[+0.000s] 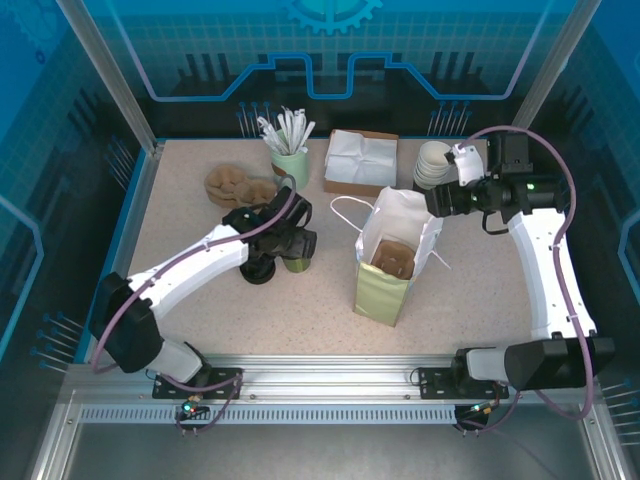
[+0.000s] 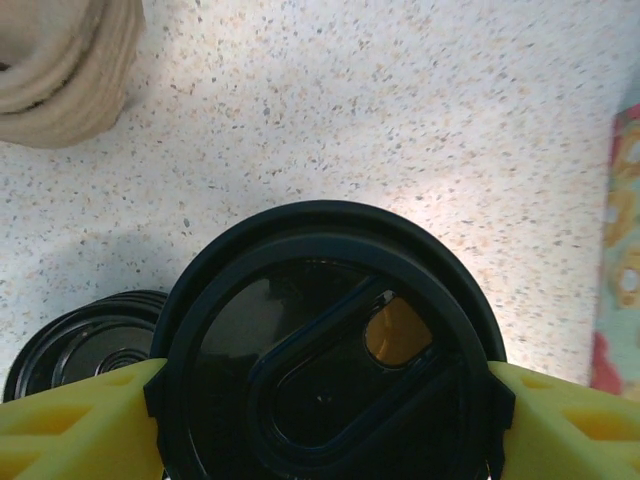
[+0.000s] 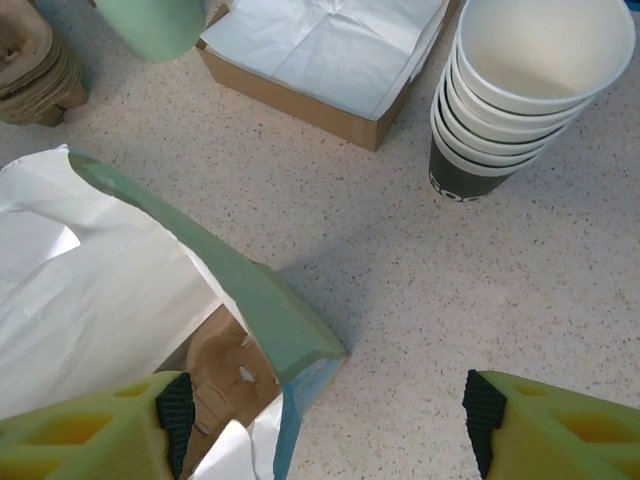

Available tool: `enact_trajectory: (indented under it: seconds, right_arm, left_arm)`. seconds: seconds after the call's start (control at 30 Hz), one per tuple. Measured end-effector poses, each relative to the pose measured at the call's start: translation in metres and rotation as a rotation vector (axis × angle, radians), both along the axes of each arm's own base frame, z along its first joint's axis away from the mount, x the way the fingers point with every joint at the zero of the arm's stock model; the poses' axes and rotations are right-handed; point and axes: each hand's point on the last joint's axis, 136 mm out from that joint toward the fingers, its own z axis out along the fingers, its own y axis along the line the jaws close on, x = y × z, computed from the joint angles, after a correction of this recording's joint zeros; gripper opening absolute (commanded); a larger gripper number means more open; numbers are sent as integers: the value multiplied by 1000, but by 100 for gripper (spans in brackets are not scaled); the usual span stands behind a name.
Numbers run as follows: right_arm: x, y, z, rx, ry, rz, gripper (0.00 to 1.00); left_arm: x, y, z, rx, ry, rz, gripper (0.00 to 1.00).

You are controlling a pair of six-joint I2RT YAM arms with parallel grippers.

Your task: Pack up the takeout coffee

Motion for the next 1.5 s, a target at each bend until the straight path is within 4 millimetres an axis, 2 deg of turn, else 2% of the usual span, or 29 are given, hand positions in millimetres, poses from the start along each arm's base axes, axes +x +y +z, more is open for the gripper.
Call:
enact_trajectory:
  seconds: [0.33, 0.53, 0.8, 1.03, 1.2, 1.3, 1.5]
  right_arm:
    - [15, 20, -12, 73, 44, 111, 74]
    - [23, 28, -23, 99, 81, 153, 72]
    - [22, 46, -27, 80, 96, 227, 66]
    - [23, 55, -33, 48, 107, 258, 50]
    - [25, 60, -29, 34, 88, 278, 28]
    - [27, 64, -27, 35, 82, 285, 17]
    - [27, 78, -25, 46, 75, 292, 4]
  left_arm:
    - [-16, -1, 86, -111, -84, -30, 74]
    - [-33, -7, 133, -154, -122, -77, 74]
    - [-62, -11, 194, -218, -188, -146, 74]
    - [-87, -16, 241, -286, -252, -216, 74]
    - [-98, -24, 270, -326, -300, -273, 74]
    - [-98, -30, 278, -334, -309, -291, 74]
    - [-93, -42, 279, -324, -298, -303, 74]
